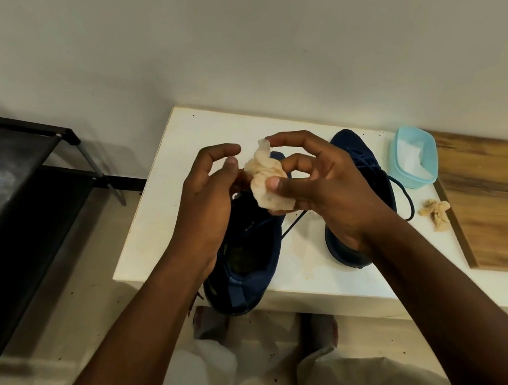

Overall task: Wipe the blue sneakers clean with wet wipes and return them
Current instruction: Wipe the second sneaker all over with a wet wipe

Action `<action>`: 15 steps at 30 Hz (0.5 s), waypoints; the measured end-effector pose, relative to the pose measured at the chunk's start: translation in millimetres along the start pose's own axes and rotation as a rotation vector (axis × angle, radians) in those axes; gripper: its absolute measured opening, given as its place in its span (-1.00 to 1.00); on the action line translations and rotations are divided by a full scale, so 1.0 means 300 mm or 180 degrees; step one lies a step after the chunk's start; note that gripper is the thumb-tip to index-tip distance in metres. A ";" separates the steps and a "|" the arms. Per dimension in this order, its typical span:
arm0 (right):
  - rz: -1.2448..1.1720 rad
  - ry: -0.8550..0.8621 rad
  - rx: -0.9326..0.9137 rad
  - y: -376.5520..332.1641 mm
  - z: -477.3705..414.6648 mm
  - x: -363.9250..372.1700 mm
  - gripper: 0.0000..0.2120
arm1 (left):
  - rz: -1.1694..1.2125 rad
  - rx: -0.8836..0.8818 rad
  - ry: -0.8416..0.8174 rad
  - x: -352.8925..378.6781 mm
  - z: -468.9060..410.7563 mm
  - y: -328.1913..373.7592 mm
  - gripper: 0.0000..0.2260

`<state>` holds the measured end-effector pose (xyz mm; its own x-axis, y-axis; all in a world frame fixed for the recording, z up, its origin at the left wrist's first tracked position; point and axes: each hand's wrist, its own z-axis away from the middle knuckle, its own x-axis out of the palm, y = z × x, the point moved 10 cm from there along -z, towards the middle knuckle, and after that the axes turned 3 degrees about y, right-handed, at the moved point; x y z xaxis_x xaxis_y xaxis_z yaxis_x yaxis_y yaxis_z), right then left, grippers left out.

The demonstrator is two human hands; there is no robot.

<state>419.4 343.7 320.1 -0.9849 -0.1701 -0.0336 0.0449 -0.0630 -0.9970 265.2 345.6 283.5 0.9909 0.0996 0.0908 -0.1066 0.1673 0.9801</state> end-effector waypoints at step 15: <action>0.3031 0.0368 -0.0463 0.182 -0.135 -0.017 -0.64 | -0.3192 0.0955 -0.0729 0.162 0.045 -0.070 -0.41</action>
<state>420.1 381.1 263.0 -0.5573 0.0113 -0.8302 0.8186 0.1746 -0.5471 316.8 333.7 269.8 0.6101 -0.1410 -0.7797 0.7585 -0.1804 0.6262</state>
